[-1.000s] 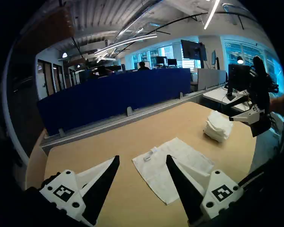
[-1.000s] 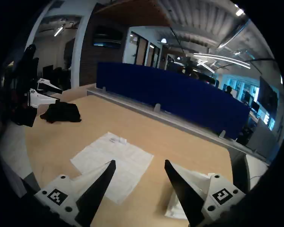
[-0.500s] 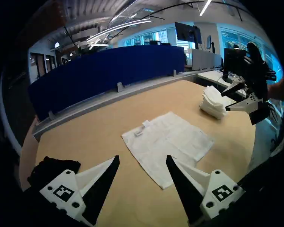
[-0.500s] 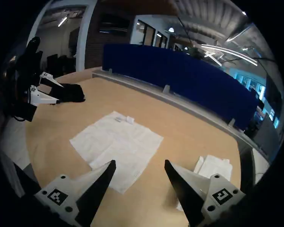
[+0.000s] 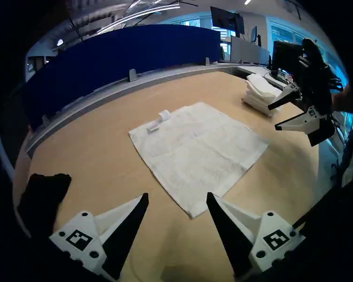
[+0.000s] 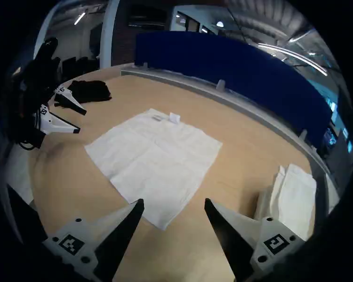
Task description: Fold towel
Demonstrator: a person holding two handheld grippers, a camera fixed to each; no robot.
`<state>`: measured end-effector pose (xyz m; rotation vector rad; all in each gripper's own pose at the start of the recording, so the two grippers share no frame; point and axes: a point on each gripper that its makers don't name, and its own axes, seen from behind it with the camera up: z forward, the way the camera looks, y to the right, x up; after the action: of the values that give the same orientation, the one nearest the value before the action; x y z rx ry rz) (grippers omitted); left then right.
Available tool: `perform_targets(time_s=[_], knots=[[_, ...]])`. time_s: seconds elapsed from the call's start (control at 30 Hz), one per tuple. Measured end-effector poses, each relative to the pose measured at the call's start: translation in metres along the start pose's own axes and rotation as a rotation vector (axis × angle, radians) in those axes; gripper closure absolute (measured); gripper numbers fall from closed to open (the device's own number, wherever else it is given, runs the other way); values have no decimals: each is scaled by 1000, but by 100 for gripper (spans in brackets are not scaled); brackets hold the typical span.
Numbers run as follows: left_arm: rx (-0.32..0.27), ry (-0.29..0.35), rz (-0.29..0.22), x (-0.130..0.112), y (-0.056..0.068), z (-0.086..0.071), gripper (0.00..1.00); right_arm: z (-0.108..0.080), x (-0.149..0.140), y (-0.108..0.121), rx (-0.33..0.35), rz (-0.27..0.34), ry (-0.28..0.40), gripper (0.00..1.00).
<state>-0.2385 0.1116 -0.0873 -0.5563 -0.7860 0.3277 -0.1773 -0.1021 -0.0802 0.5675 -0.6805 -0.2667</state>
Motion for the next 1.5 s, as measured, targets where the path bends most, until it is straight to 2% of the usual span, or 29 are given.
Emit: perform_targets(time_s=[0.27, 0.7, 0.83, 1.17, 1.3, 1.5], knots=[[-31, -47, 4, -26, 11, 22, 9, 16, -29, -6, 15, 25, -38, 1], [-56, -67, 9, -35, 17, 36, 9, 22, -48, -13, 33, 22, -71, 2], [-73, -81, 17, -39, 20, 38, 10, 25, -52, -19, 53, 31, -83, 8], [-83, -118, 22, -49, 25, 37, 26, 27, -64, -26, 70, 35, -108, 29], [-81, -124, 23, -51, 26, 41, 31, 27, -69, -26, 64, 35, -122, 32], [-79, -133, 23, -50, 26, 43, 40, 31, -72, -27, 65, 54, -133, 45]])
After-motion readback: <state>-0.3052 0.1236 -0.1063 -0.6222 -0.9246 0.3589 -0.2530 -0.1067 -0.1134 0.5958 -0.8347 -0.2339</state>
